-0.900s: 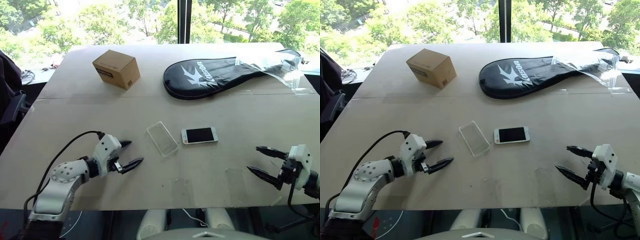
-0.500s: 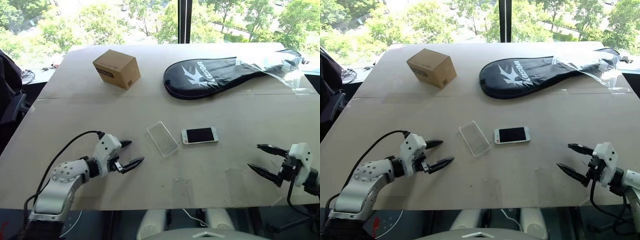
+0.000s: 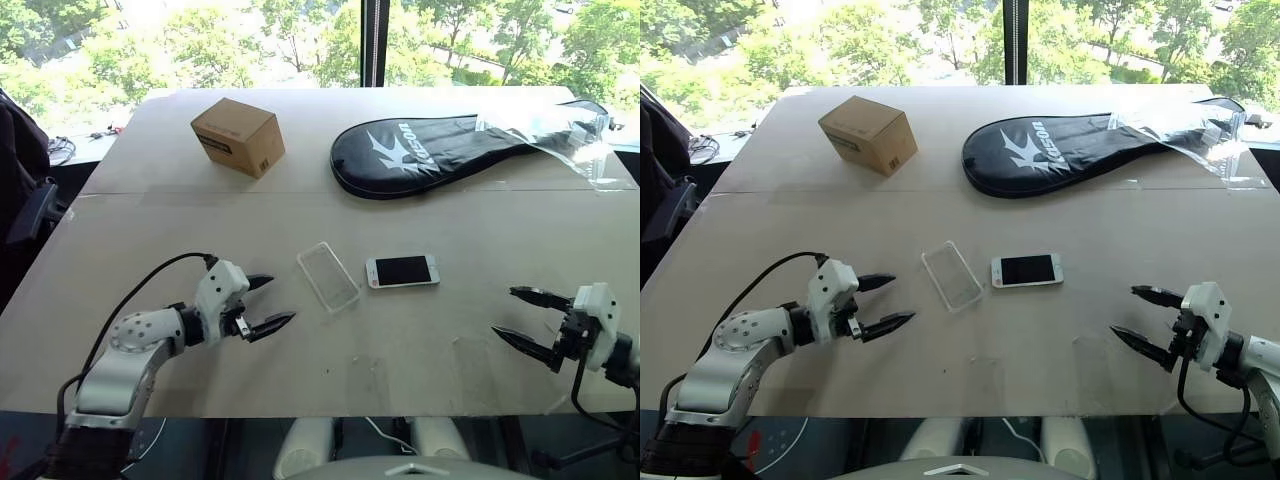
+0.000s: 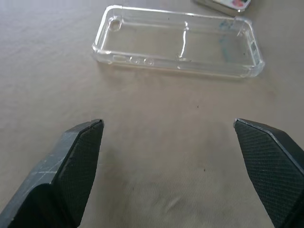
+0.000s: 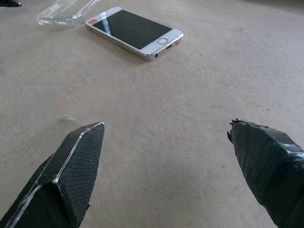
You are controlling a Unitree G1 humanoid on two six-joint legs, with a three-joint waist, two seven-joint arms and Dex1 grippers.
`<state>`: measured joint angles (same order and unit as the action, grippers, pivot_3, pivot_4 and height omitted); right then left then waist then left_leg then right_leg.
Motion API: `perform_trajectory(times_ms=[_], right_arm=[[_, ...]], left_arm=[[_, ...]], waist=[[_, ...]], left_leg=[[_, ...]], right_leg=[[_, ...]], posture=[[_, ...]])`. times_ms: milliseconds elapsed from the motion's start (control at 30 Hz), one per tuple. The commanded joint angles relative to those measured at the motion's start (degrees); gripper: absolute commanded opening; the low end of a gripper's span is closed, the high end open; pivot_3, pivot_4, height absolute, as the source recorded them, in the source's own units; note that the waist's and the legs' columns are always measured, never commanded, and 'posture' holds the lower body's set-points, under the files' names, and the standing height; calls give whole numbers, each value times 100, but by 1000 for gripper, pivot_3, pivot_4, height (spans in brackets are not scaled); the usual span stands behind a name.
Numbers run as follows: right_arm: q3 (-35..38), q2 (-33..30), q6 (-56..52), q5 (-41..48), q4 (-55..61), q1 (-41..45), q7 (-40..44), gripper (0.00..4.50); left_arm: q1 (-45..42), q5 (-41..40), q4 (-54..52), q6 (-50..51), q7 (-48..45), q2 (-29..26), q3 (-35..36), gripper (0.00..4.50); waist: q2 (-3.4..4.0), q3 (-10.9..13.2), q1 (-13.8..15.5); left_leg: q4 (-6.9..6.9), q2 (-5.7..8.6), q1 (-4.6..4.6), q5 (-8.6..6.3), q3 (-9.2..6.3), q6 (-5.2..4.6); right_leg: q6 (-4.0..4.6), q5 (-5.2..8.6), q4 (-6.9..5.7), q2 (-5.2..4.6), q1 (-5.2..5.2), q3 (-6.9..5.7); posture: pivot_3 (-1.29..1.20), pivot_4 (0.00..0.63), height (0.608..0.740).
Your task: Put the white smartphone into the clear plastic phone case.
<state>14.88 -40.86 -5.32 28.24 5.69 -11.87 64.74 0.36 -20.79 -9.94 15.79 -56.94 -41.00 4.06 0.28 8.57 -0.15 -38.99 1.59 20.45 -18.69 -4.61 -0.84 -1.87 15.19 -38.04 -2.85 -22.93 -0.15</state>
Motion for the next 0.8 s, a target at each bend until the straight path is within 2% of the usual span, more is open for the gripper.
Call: perform_trajectory(times_ms=[33,100,300,433,600,800], right_arm=[[-120,-119,-783,622,827,170,-18,4500],[-205,-93,-1357,1044,1267,493,-287,4500],[-414,-205,-1574,852,1773,832,-461,4500],[-540,-191,-1566,705,1954,823,-586,4500],[-546,-67,-1567,626,2128,657,-844,4500],[-556,-19,-1505,547,2194,472,-956,4500]], left_arm=[[-607,-124,176,-97,-651,-85,-325,4458],[-1243,-163,532,-38,-1105,-87,-554,4458],[-2665,620,2188,-901,-1996,-77,-1309,4458],[-3238,841,3157,-1394,-2391,193,-1559,4458],[-3778,753,3872,-1577,-3193,319,-1606,4458],[-4079,565,4387,-2019,-3556,35,-2163,4458]], waist=[[0,0,2],[0,0,0],[-5,2,-11],[-17,10,-40],[-29,16,-49],[-29,16,-79]], left_leg=[[-1,0,0,0,0,0],[-6,1,6,0,-3,0],[-21,9,20,1,-18,1],[-20,15,43,0,-18,-2],[-28,16,45,0,-22,-2],[-28,15,40,0,-14,-2]], right_leg=[[0,0,0,0,0,0],[0,0,-1,2,-1,-2],[-1,-1,0,10,-4,-20],[-2,1,7,9,-19,-22],[-2,0,-5,18,-22,-32],[-3,0,-9,28,-22,-31]], posture=[[0,150,740],[0,150,740],[0,150,740],[0,150,740],[0,150,740],[0,150,740]])
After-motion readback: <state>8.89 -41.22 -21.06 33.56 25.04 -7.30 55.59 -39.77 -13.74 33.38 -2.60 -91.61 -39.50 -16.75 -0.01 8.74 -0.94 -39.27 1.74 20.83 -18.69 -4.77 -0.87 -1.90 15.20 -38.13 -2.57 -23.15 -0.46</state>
